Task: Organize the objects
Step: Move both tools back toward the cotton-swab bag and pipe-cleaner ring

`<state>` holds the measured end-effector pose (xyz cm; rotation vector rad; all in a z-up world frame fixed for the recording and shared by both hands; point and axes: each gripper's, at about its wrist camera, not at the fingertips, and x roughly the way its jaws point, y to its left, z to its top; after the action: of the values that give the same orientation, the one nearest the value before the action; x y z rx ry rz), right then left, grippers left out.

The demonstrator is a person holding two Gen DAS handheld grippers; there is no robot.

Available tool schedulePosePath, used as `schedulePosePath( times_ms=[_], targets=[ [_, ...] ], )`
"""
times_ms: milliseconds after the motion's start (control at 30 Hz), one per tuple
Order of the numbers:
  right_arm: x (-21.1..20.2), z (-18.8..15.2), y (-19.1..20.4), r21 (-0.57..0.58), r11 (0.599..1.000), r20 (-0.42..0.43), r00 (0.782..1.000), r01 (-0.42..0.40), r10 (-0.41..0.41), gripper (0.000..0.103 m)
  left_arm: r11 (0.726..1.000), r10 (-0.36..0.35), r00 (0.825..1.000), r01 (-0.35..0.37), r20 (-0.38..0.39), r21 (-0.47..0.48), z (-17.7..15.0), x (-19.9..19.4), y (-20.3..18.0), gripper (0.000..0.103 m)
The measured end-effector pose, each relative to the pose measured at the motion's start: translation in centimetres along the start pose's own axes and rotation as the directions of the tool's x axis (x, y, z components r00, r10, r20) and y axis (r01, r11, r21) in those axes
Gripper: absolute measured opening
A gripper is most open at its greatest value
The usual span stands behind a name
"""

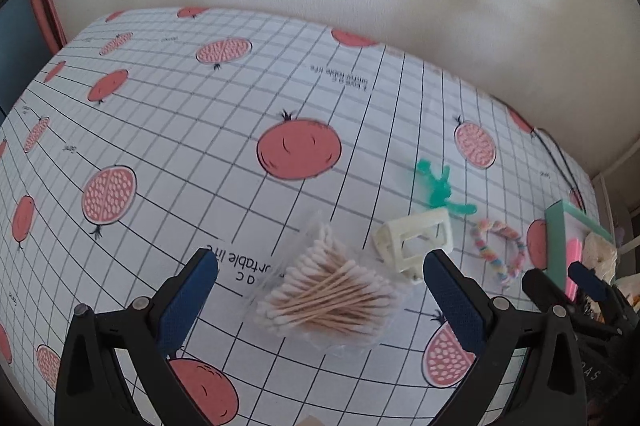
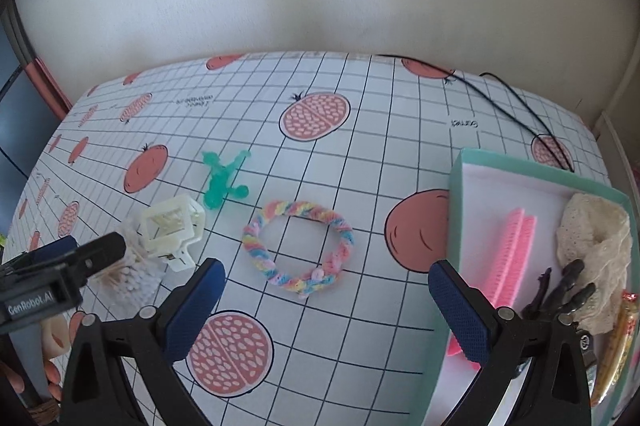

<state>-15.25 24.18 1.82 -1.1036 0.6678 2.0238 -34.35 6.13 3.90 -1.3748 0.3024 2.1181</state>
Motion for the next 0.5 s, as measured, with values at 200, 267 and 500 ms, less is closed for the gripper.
schedulePosePath(
  times_ms=[200, 267, 500],
  targets=[
    [1.0, -0.3, 0.5, -0.018, 1.000, -0.022, 1.000, -0.002, 0.002, 0.103, 0.999, -0.013, 0.998, 0.016, -0.060, 0.038, -0.5, 1.2, -0.3, 0.102],
    [1.3, -0.3, 0.3, -0.013, 1.000, -0.027, 1.000, 0.000, 0.000, 0.103, 0.999, -0.005, 0.997, 0.009, -0.071, 0.053, -0.6, 1.4, -0.6, 0.102],
    [2.4, -0.6, 0.6, -0.025, 1.000, -0.044, 0.999, -0.003, 0.001, 0.102, 0.997, 0.014, 0.995, -0.006, -0.103, 0.078, -0.9, 2.2, -0.9, 0.102]
  ],
)
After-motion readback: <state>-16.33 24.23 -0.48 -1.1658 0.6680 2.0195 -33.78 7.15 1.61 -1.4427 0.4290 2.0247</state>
